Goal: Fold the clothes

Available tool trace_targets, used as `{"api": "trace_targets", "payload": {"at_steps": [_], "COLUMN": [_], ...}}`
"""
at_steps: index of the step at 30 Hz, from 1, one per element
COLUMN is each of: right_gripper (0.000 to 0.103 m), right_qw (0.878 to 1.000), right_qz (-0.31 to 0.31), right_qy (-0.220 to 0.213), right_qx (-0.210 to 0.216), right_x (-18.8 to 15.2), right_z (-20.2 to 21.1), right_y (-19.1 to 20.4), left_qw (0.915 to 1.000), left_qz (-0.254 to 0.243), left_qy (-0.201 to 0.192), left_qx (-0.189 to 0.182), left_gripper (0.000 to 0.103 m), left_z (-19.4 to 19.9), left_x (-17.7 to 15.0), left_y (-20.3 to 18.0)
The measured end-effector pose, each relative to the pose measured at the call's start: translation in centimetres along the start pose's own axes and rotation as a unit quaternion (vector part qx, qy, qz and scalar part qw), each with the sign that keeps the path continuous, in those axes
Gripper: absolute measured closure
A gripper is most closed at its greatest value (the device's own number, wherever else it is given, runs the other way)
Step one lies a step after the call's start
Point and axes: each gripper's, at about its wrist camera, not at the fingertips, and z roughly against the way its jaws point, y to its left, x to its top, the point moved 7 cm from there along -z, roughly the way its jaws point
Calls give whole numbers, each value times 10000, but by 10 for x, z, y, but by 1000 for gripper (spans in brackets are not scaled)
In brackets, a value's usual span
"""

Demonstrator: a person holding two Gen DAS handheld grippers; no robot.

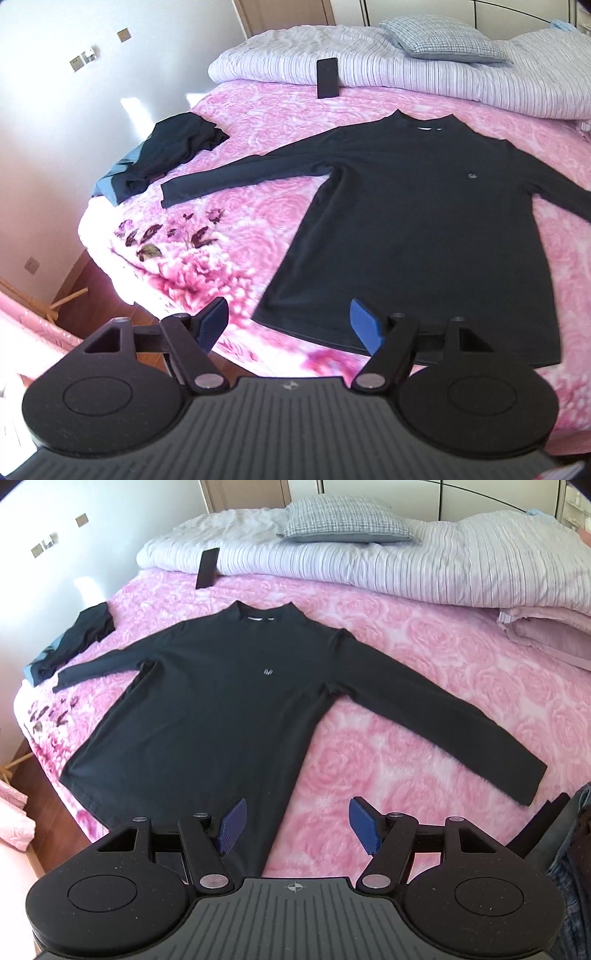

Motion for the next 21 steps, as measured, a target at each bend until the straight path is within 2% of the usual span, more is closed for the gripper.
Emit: {"api": "trace_targets", "payload": {"at_steps": [4, 7, 9, 11, 13, 16, 17, 18, 20, 21], "right_gripper": [38, 38, 38, 38, 38, 38, 38, 38, 38, 38], "right_qw": [9998, 9991, 9980, 9963, 9941, 9894, 9879, 9861, 9817, 9794], "right_qz": [-48, -116, -252, -431, -636, -964, -1025, -1079, -1202, -1293], "right_qy": [204, 384, 492, 555, 627, 809, 867, 949, 1144, 1205], "right_qx": [-9, -150, -315, -485, -608, -724, -777, -832, -931, -978], "right_x": [-9, -17, -25, -35, -46, -69, -76, -85, -104, -113], "right_z": [-30, -63, -87, -108, -128, -151, -156, -160, -164, -164], "right_y": [28, 50, 58, 62, 62, 58, 56, 53, 46, 41], "left_qw": [9991, 9952, 9902, 9855, 9811, 9678, 9610, 9564, 9472, 9457], "left_qz": [-21, -101, -209, -391, -564, -442, -350, -362, -409, -435], "left_qy": [211, 437, 622, 713, 837, 1247, 1386, 1411, 1437, 1417], "left_qx": [-365, -867, -1236, -1490, -1648, -2143, -2368, -2530, -2838, -2894], "left_gripper": [36, 45, 57, 62, 62, 65, 72, 83, 100, 100], "left_z": [-56, -115, -158, -196, -229, -268, -276, -276, -274, -271], "left_x": [-5, -6, -9, -18, -28, -45, -49, -51, -53, -52], "left_y": [24, 38, 46, 54, 61, 72, 74, 74, 74, 75]}}
